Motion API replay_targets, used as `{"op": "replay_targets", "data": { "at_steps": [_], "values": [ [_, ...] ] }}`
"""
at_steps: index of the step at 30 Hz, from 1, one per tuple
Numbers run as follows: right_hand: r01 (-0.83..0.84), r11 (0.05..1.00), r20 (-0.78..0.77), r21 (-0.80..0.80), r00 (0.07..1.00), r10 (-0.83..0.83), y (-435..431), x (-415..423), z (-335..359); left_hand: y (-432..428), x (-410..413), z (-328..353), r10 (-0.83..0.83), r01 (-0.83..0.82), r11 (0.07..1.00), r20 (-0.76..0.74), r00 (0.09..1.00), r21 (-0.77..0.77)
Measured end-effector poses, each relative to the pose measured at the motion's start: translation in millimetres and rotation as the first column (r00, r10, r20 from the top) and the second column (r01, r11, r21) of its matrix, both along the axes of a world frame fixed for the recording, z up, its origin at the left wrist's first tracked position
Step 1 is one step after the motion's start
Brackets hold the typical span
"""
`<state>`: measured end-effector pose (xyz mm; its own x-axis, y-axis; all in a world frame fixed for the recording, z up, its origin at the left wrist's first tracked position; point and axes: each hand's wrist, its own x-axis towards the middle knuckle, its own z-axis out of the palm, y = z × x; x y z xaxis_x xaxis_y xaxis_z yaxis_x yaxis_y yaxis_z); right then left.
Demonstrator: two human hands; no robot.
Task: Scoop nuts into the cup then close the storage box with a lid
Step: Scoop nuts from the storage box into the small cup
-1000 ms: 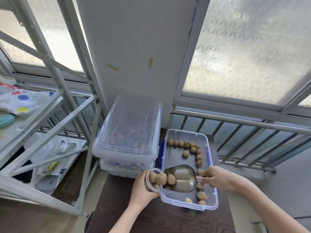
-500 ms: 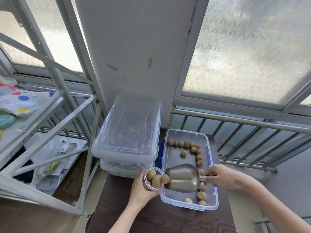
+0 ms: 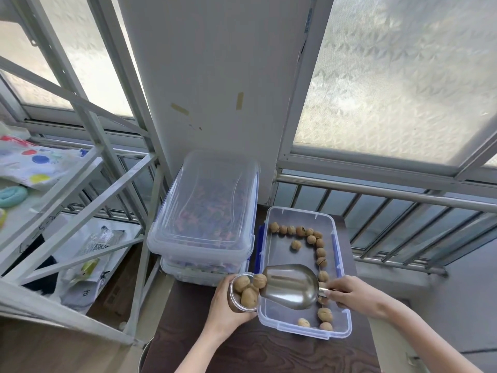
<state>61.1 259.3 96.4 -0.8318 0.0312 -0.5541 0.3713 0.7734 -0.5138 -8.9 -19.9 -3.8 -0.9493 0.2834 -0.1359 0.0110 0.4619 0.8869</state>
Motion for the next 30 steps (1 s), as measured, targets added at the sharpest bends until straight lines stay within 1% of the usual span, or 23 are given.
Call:
{"op": "replay_targets", "data": {
  "at_steps": [6, 8, 10, 11, 13, 15, 16, 18, 20, 22, 24, 26, 30],
  "values": [
    [-0.086, 0.974, -0.093, 0.209, 0.99, 0.107, 4.2, 1.1, 1.2, 0.5, -2.4, 10.3, -0.071, 0.071, 0.992, -0.01, 0.997, 0.103],
    [-0.095, 0.969, -0.109, 0.227, 0.986, 0.122, 5.0, 1.8, 5.0, -2.5, -1.6, 1.4, -0.057, 0.056, 0.992, 0.01, 0.998, 0.114],
    [-0.095, 0.978, -0.1, 0.186, 0.988, 0.115, 7.3, 2.6, 7.4, -6.0, -1.0, -7.2, -0.021, 0.016, 0.992, 0.043, 0.999, 0.123],
    [-0.072, 0.99, -0.087, 0.124, 0.993, 0.084, 9.4, 3.4, 8.0, -7.1, -0.9, -11.4, -0.012, 0.005, 0.992, 0.054, 0.998, 0.129],
    [0.033, 0.997, -0.039, -0.066, 0.999, -0.036, 9.3, 6.3, 9.9, -7.1, 0.9, -18.1, -0.002, -0.006, 0.992, 0.064, 0.998, 0.122],
    [0.201, 0.951, 0.044, -0.234, 0.98, -0.196, 6.6, 9.8, 1.2, -7.0, 3.6, -25.9, 0.026, -0.033, 0.993, 0.067, 0.997, 0.11],
    [0.292, 0.915, 0.091, -0.279, 0.956, -0.277, 4.4, 11.6, -8.9, -7.5, 4.9, -30.8, 0.041, -0.048, 0.994, 0.073, 0.996, 0.099],
    [0.459, 0.838, 0.172, -0.296, 0.888, -0.426, -1.2, 15.0, -39.4, -9.1, 7.2, -40.5, 0.061, -0.069, 0.994, 0.094, 0.994, 0.086],
    [0.593, 0.748, 0.221, -0.298, 0.805, -0.55, -12.3, 15.8, -73.9, -11.3, 8.2, -49.1, 0.066, -0.08, 0.991, 0.127, 0.99, 0.104],
    [0.689, 0.66, 0.226, -0.298, 0.723, -0.653, -24.5, 10.0, -106.2, -13.7, 9.1, -57.8, 0.079, -0.097, 0.988, 0.148, 0.986, 0.116],
    [0.756, 0.586, 0.244, -0.293, 0.651, -0.719, -34.6, -0.6, -132.7, -14.9, 8.9, -65.2, 0.09, -0.112, 0.985, 0.166, 0.982, 0.129],
    [0.792, 0.548, 0.26, -0.27, 0.608, -0.75, -42.8, -13.2, -152.8, -15.7, 8.5, -70.4, 0.074, -0.099, 0.986, 0.18, 0.981, 0.136],
    [0.819, 0.534, 0.234, -0.209, 0.572, -0.786, -57.6, -34.5, -173.6, -15.1, 9.3, -70.1, 0.051, -0.081, 0.986, 0.193, 0.98, 0.148]
  ]
}}
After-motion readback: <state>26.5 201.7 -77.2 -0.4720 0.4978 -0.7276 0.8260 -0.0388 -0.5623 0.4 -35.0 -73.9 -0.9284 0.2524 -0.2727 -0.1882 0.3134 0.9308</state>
